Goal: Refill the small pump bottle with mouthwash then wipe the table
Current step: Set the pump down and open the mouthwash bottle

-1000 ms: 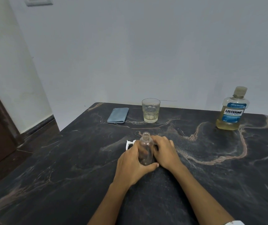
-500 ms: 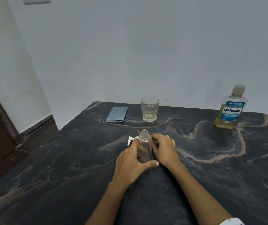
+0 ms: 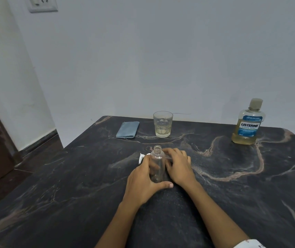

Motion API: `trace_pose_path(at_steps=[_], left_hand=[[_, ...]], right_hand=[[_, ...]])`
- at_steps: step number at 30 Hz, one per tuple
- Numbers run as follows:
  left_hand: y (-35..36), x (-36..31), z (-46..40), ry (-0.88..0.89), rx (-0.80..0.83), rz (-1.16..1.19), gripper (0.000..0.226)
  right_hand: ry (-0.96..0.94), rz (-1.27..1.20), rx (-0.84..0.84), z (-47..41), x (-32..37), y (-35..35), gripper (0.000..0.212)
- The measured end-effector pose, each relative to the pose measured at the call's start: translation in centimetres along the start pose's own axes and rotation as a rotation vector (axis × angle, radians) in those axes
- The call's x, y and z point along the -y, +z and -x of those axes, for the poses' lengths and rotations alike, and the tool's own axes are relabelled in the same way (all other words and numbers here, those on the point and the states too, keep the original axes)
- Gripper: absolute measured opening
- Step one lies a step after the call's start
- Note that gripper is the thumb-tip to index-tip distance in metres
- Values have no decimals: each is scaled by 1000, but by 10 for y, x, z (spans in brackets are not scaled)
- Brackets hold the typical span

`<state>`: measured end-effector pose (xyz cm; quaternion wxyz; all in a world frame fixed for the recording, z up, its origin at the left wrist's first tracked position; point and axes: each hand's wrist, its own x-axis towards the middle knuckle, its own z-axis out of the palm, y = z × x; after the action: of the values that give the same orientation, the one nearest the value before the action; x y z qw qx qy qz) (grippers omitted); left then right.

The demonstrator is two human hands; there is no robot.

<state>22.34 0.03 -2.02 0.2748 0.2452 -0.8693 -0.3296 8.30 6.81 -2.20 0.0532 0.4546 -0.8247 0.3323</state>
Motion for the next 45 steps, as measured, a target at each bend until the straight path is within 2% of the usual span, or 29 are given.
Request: trace_pose_path(at_steps=[4,6,10,15,22,28,40,45], left_hand=[[-1,-2,0,9,-13,12,84],[-1,-5,1,29,-16,-11,94],[-1,-7,2,64,-33,-60,123],[-1,-11,8,99,-96,-136,133],[-2,-24,21,184,-284,-405,129],[-10,-32,31,260,-397,-513,125],[-10,-31,34,369,-455,-472,87],[-4,-27,31,463,-575,-473,77]], right_hand=[[1,19,-17,1,0,-1,34],[0,8,-53,2,0,-2,32],[5,-71,-200,4,3,-5,26],[117,-192,-350,14,5,-13,26],[320,-407,-453,48,1,-33,23],[347,-539,-458,84,-1,-51,21],[368,-635,-463,128,-1,-68,15],[412,-690,-457,124,-2,-69,16]])
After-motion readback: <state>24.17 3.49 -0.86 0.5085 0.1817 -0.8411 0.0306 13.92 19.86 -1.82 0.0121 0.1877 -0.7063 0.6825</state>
